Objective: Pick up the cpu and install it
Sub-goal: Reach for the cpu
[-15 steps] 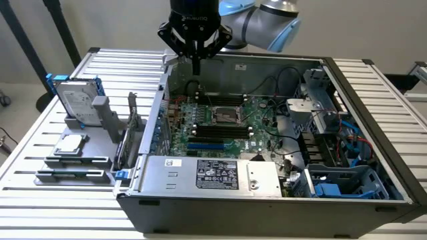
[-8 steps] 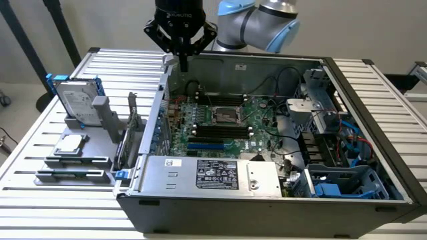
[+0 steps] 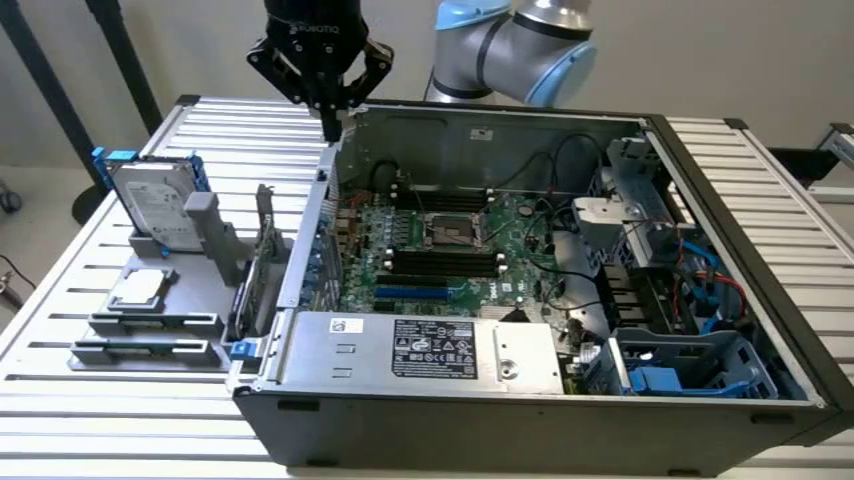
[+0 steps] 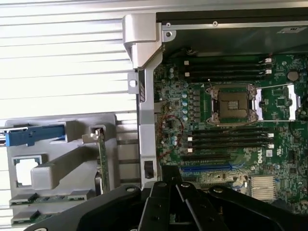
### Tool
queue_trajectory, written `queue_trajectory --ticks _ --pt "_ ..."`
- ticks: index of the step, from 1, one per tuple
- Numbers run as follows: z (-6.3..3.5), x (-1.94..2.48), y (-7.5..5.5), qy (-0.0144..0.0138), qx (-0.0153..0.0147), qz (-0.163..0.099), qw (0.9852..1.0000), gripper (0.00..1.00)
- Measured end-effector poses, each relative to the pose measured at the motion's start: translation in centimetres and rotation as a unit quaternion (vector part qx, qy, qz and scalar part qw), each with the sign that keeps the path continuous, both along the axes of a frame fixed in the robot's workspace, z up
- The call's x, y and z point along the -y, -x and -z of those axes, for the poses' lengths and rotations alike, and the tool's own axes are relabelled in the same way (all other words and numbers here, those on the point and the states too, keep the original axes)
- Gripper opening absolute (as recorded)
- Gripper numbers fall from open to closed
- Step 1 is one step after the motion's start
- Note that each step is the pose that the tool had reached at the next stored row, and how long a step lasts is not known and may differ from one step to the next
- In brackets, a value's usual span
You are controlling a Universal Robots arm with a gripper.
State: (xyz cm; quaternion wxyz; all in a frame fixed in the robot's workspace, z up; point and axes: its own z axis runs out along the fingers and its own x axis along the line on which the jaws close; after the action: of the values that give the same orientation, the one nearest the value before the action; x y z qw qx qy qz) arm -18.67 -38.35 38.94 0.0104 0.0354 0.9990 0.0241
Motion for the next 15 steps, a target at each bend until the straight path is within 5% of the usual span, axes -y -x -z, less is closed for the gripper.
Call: queue_trajectory --ticks 15 --pt "1.27 -0.14 6.8 0.0008 0.0 0.0 1.0 0.11"
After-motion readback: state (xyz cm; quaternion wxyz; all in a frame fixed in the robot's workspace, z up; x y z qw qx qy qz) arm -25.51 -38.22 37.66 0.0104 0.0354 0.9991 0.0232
